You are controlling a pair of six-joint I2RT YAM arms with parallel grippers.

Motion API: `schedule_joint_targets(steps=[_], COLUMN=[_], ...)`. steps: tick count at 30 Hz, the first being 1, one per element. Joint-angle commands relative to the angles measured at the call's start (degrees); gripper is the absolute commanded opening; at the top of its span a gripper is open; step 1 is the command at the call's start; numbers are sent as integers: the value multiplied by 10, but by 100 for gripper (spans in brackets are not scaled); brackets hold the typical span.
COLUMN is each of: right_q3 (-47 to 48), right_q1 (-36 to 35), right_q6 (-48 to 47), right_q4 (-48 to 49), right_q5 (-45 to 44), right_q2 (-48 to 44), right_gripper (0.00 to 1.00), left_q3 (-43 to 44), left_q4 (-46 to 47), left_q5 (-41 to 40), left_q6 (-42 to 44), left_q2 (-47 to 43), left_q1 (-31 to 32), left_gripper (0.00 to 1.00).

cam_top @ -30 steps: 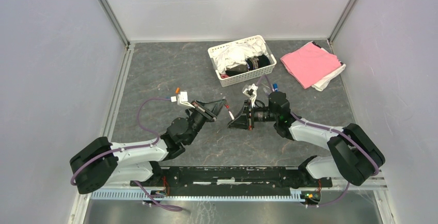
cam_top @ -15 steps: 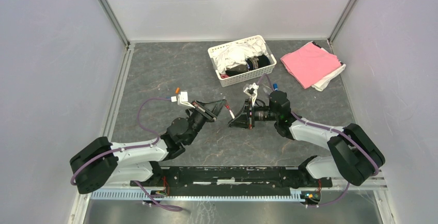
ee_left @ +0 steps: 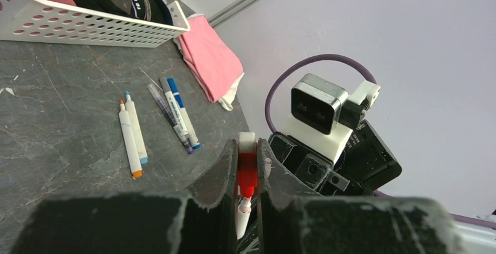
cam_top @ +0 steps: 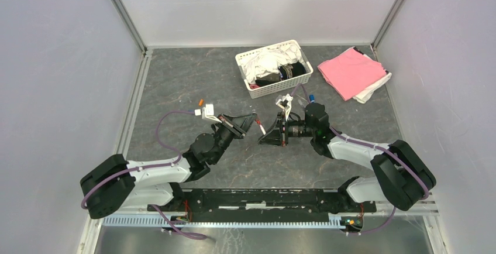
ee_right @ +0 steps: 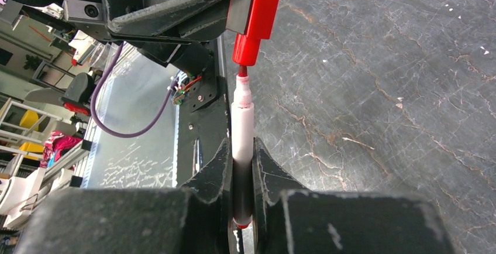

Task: Insert the pens into the pen caps
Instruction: Insert the pen cap onto the pen.

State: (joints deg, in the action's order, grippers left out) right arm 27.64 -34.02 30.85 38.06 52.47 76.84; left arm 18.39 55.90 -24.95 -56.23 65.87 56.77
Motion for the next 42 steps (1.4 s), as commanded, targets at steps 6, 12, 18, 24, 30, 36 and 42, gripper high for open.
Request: schedule_joint_targets(steps=[6,12,18,24,30,36,42], right_q3=[19,19,19,19,9,-7,-19], right_q1=[2,2,3,10,22,22,23], right_q6=[6,7,8,9,27,34,33], right_q4=[20,20,20,24,59,105,153], right_q5=[4,4,4,6,13,19,34], right_q2=[-5,-6,-3,-8,-15,-19,-27], right_gripper=[0,0,0,0,0,0,0], left_q3=[17,17,20,32,48,55,35], left_q4=[23,23,31,5,-27,0,42], left_q5=[5,8,19,51,80,75,50], left_q6=[29,29,33,71,125,129,95], left_q2=[6,9,16,20,32,65,63], left_q1=[5,8,11,16,36,61,66], left_gripper=[2,2,2,2,2,2,2])
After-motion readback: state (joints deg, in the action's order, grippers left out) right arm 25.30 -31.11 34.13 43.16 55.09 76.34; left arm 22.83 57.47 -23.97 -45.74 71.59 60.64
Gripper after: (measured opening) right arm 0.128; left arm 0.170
